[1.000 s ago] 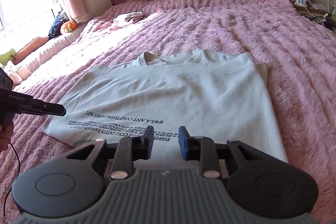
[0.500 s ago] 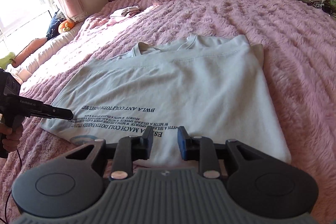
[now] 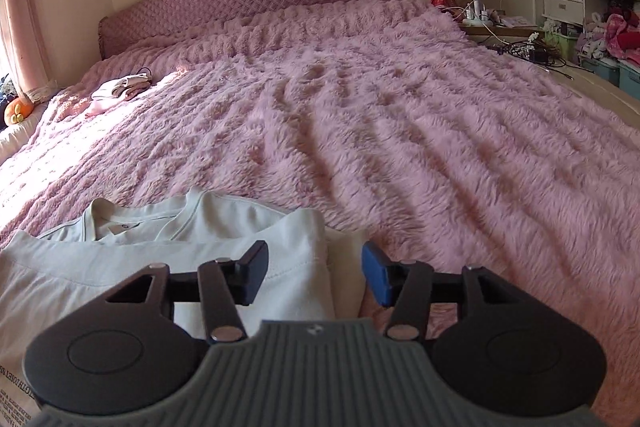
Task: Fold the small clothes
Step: 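Fold the held edge over onto the rest of the sweatshirt with both grippers, then open both grippers and release the folded sweatshirt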
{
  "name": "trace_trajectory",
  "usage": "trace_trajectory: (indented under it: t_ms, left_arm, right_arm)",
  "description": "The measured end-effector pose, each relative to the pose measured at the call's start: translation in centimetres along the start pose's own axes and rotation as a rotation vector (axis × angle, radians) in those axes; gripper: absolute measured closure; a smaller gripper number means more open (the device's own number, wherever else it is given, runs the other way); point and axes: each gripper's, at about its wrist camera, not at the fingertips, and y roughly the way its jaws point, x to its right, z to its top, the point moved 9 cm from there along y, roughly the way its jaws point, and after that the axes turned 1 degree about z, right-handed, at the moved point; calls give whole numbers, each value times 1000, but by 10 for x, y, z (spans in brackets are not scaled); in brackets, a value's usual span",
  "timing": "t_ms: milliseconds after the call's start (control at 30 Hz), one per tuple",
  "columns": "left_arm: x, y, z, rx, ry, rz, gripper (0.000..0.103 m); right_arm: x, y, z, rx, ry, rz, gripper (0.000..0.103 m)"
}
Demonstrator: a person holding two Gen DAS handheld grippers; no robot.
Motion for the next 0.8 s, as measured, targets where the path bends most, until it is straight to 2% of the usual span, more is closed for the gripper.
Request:
trace_trajectory:
  t_ms: [100, 167, 200, 300, 400, 467, 567, 633, 700, 800]
  left_arm:
    - [0, 16, -1, -35, -32, -37, 69]
    - [5, 20, -2, -30, -5, -62, 69]
    - [8, 20, -2, -17, 32, -54, 98]
    - [14, 15, 0, 41, 127, 12, 97]
    - [4, 18, 1, 58, 119, 86, 101]
    - [-2, 29, -4, 16, 109, 101, 101]
    - [-2, 38, -11, -32, 149, 138, 100]
    - [1, 32, -6, -33, 140, 135, 96]
    - [5, 17, 2, -14, 126, 109, 95]
    - [21, -10, 1, -14, 139, 45, 94]
  right_arm:
    - [1, 16, -5, -17, 33, 4, 55]
    - [-1, 23, -11, -35, 61, 27, 81]
    - [-1, 25, -13, -43, 65, 37, 96]
    - [-3, 22, -12, 7, 56, 15, 100]
    - [-2, 22, -12, 39, 65, -8, 100]
    - [-1, 30, -20, 6, 55, -28, 100]
    - [1, 37, -27, -19, 43, -54, 93]
    - [-1, 31, -23, 1, 29, -75, 76]
    - [-7, 13, -16, 38, -14, -85, 71]
    - [-30, -28, -15, 77, -72, 2, 71]
